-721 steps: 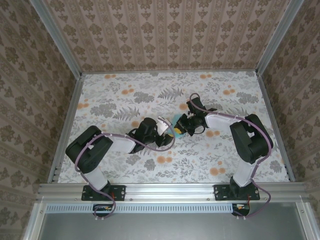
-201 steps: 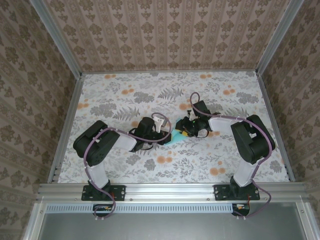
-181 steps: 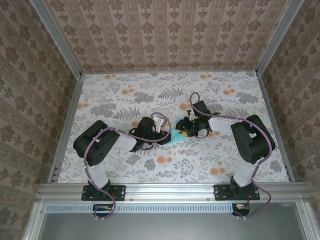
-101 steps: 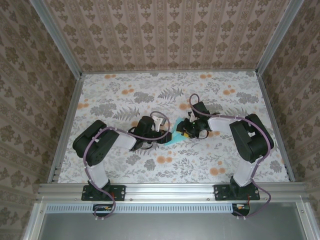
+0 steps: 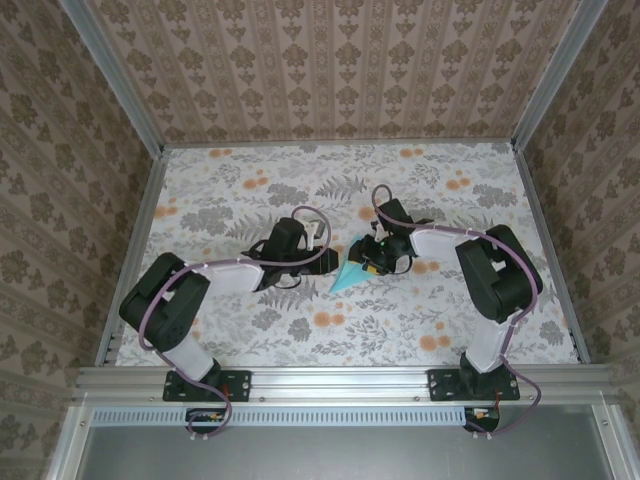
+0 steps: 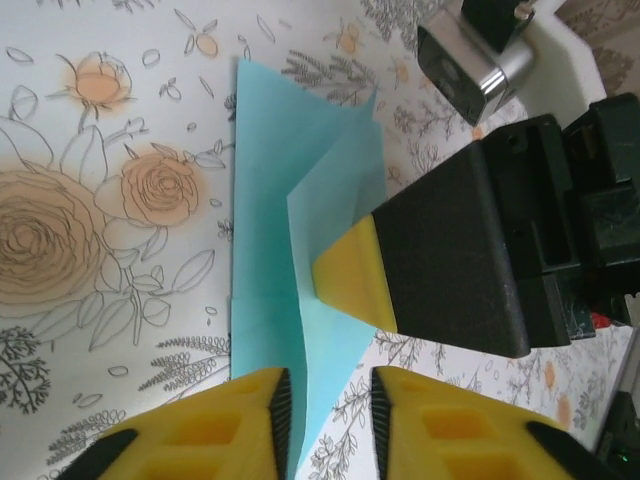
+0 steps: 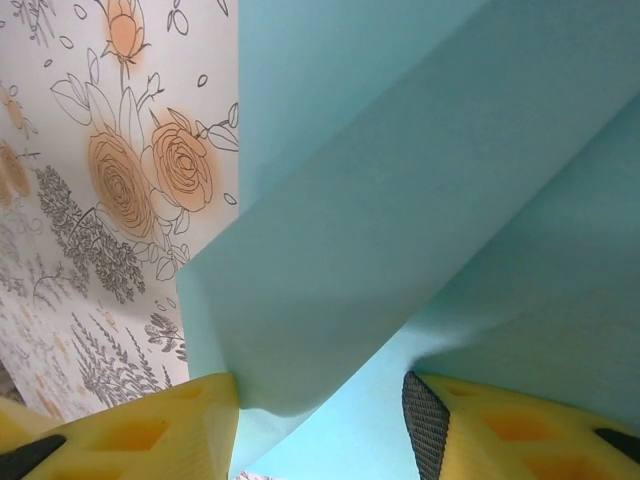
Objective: Fold a paper plane with a square sheet of paper (pick it up from the middle)
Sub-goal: Fourth fold the wing at the center of the table.
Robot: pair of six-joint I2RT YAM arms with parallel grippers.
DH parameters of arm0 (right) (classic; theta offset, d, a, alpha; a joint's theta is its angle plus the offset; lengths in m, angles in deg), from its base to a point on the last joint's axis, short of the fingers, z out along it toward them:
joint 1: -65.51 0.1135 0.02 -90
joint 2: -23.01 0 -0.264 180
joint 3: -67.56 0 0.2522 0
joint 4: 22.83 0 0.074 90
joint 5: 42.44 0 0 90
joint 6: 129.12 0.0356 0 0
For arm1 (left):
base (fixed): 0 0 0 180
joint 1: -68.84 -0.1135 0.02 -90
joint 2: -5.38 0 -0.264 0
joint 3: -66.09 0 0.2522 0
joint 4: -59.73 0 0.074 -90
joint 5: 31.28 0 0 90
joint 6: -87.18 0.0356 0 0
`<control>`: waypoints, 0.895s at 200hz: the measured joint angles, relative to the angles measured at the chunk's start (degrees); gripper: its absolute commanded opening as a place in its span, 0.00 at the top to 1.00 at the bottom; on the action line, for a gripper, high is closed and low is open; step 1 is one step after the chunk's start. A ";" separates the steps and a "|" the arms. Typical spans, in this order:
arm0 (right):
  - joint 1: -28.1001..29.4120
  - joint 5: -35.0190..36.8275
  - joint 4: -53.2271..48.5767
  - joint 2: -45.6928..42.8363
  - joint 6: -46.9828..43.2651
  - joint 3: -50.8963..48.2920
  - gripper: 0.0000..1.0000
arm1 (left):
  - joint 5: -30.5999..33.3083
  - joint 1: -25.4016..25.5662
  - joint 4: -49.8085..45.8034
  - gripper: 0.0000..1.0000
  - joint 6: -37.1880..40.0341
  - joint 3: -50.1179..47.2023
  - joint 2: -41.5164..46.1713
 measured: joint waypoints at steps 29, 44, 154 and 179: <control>0.44 1.70 -2.64 0.72 -0.44 1.55 0.53 | -3.91 0.00 -1.20 0.85 -1.60 2.45 -2.89; 0.59 2.27 -4.11 1.25 -0.44 2.51 0.53 | -5.49 0.09 -1.09 0.87 -2.19 2.82 -4.20; 1.40 4.35 -9.20 3.21 -0.35 6.43 0.49 | -8.33 0.85 -4.26 0.92 -3.21 5.07 -9.20; 1.40 4.37 -9.81 3.54 -0.15 6.93 0.49 | -8.07 0.87 -5.66 0.95 -3.21 6.10 -9.66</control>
